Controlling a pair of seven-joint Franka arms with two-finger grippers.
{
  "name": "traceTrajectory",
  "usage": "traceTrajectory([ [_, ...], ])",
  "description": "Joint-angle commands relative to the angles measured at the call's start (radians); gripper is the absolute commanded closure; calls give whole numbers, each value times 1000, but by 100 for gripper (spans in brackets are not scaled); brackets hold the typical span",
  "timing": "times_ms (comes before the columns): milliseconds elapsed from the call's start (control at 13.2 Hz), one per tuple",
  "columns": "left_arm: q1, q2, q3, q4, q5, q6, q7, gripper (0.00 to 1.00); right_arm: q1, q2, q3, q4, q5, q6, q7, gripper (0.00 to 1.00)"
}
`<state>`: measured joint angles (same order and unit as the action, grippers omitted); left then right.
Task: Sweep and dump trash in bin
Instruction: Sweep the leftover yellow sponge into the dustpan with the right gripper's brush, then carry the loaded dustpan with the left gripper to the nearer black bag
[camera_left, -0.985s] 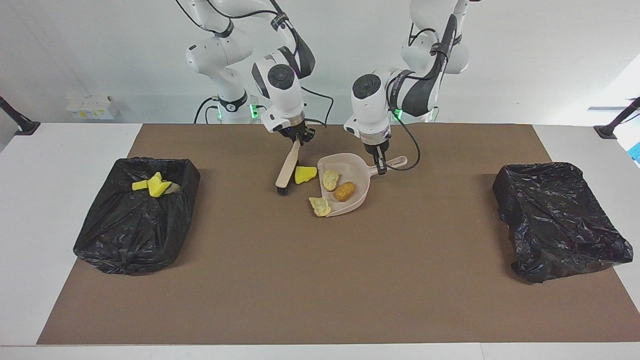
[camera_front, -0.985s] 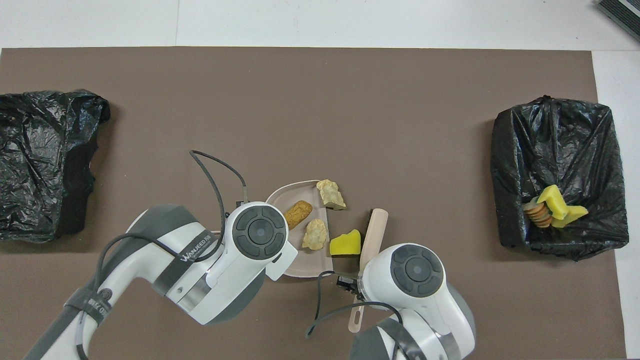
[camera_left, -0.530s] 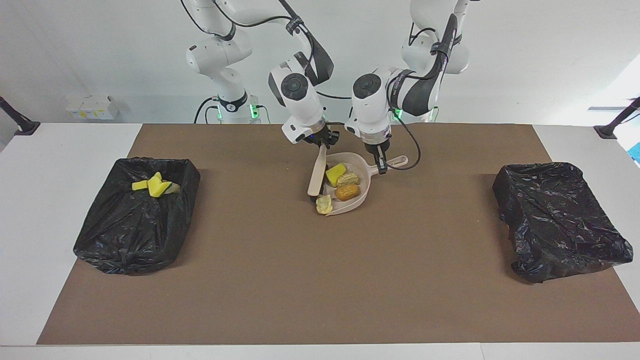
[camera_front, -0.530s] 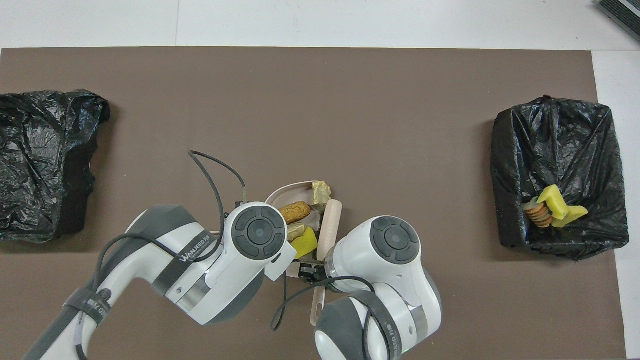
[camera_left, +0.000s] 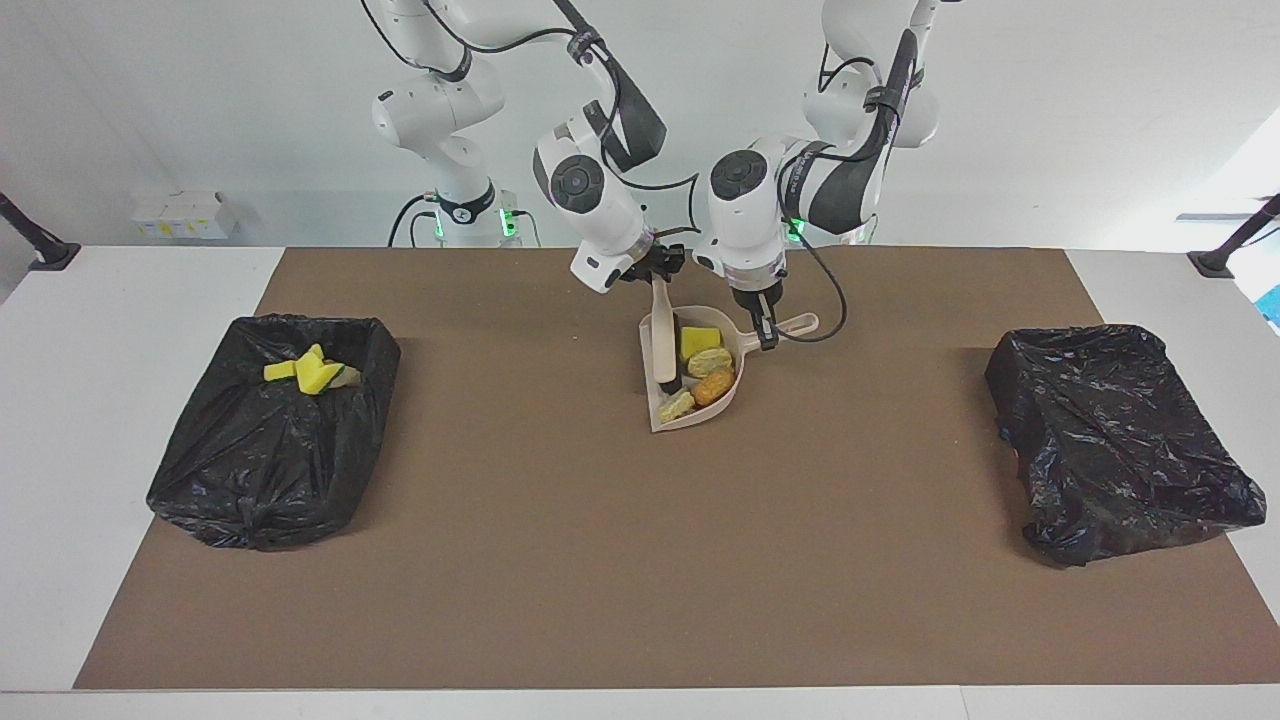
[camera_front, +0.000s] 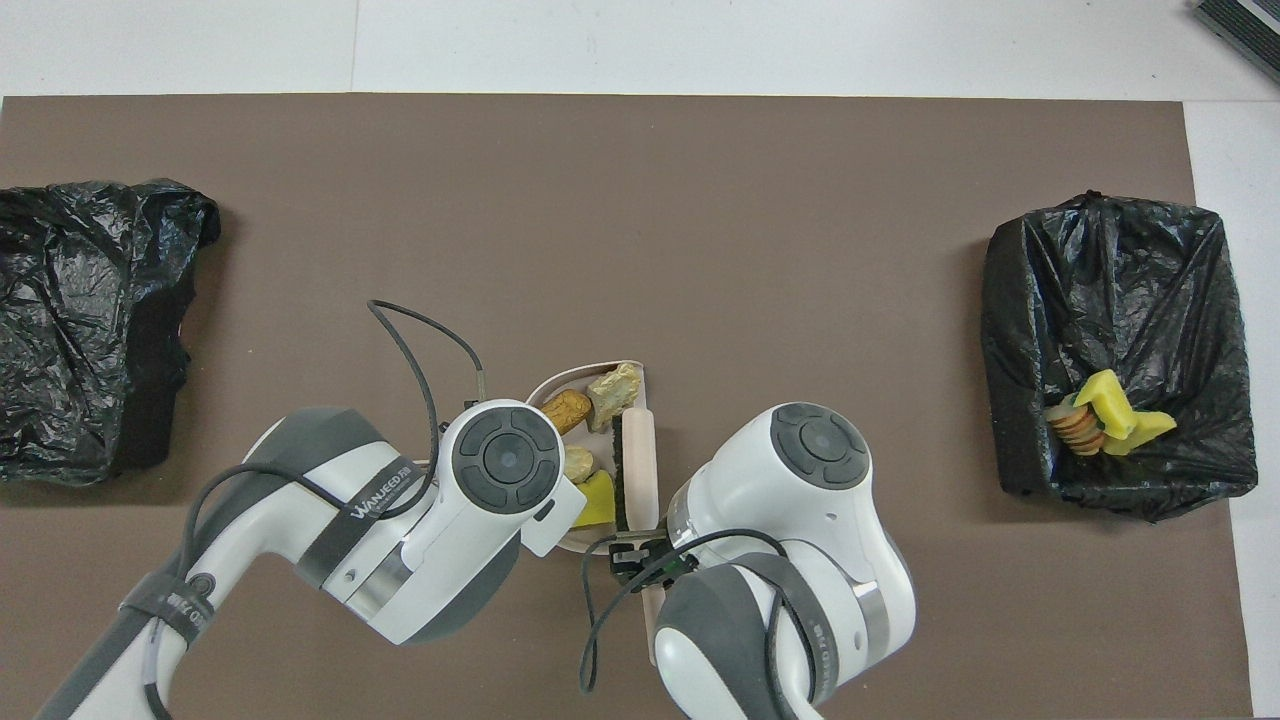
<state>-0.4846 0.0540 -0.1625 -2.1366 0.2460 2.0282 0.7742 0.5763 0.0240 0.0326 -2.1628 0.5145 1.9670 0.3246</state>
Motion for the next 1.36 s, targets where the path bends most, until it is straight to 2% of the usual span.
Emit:
traceTrajectory([
  [0,24,-16,3,-29,10,41,10,100,-44,-62,3,-3,-97,-89,-19,100],
  [455,83,4,4,-5,9,43,97,100,-41,-131,10,-9,-338,-200,17,100],
  [606,136,-9,4,17,10,32,173,100,-15,-157,16,-32,-369,-189,75,100],
  [833,193,-43,12,18,10,33,224,100,75,-171,18,-77,-373,-127,192,100],
  [985,268,-74,14,20,9,41,308,100,149,-148,18,-88,-373,-59,288,100],
  [1288,423,-131,17,20,6,26,482,100,321,-1,18,-72,-375,122,526,100],
])
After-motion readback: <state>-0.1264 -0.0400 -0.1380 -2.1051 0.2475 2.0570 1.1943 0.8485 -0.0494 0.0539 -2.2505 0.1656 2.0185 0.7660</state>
